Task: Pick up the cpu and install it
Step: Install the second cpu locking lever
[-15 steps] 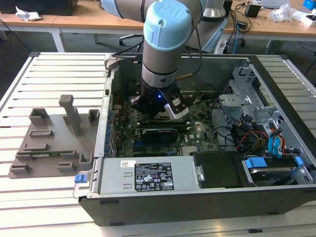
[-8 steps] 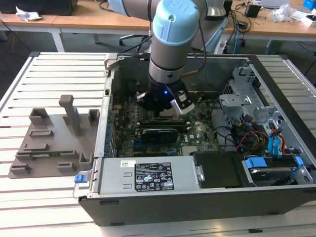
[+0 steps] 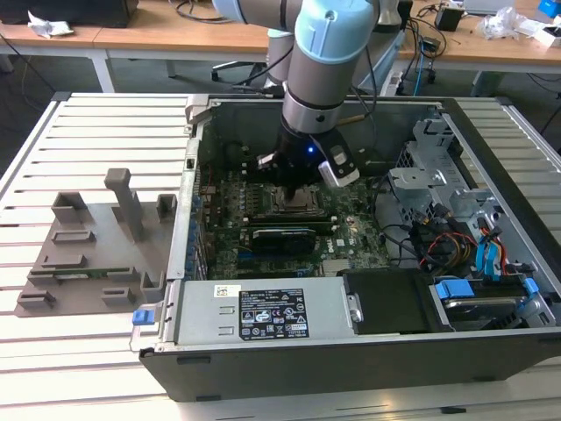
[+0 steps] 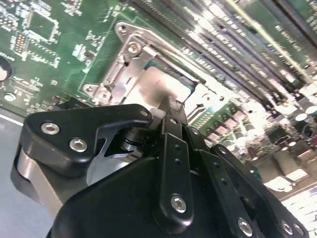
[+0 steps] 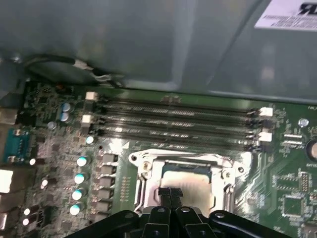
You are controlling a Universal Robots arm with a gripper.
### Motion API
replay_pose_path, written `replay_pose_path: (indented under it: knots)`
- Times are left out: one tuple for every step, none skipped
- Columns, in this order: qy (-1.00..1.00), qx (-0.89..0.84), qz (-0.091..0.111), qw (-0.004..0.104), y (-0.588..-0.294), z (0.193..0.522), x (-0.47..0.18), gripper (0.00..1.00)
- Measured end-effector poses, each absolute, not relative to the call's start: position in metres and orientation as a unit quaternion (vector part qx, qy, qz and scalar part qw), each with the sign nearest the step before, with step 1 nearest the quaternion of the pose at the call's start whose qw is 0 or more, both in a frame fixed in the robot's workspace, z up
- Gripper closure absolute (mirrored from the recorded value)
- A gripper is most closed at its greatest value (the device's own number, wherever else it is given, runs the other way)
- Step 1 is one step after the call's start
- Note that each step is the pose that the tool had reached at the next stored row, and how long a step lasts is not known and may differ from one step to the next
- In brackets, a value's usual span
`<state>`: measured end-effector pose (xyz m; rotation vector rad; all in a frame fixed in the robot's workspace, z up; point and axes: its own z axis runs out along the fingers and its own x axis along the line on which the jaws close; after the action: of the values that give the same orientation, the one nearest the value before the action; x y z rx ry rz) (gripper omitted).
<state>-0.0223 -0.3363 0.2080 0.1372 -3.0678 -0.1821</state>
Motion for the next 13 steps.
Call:
replay_pose_path:
  knots:
    - [-0.997,0.044,-0.055,0.033,-0.332,0.208,-0.020,0.89]
    - [-0.997,0.044,-0.053,0.034,-0.330,0.208,-0.019,0.89]
    - [-0.997,0.044,-0.050,0.034,-0.327,0.208,-0.018,0.89]
    - [-0.997,0.044,-0.045,0.035,-0.322,0.208,-0.016,0.89]
    - [-0.998,0.044,-0.042,0.035,-0.319,0.208,-0.016,0.89]
    - [-0.998,0.044,-0.036,0.035,-0.315,0.208,-0.015,0.89]
    - [-0.998,0.043,-0.027,0.035,-0.314,0.208,-0.015,0.89]
    - [-0.998,0.043,-0.017,0.036,-0.313,0.209,-0.015,0.89]
    - [-0.998,0.043,-0.003,0.037,-0.313,0.209,-0.015,0.89]
    - [-0.998,0.042,0.004,0.037,-0.312,0.209,-0.015,0.89]
    - [-0.998,0.042,0.012,0.037,-0.312,0.210,-0.015,0.89]
    - [-0.998,0.042,0.016,0.037,-0.312,0.211,-0.015,0.89]
    - [-0.998,0.042,0.018,0.037,-0.312,0.212,-0.015,0.89]
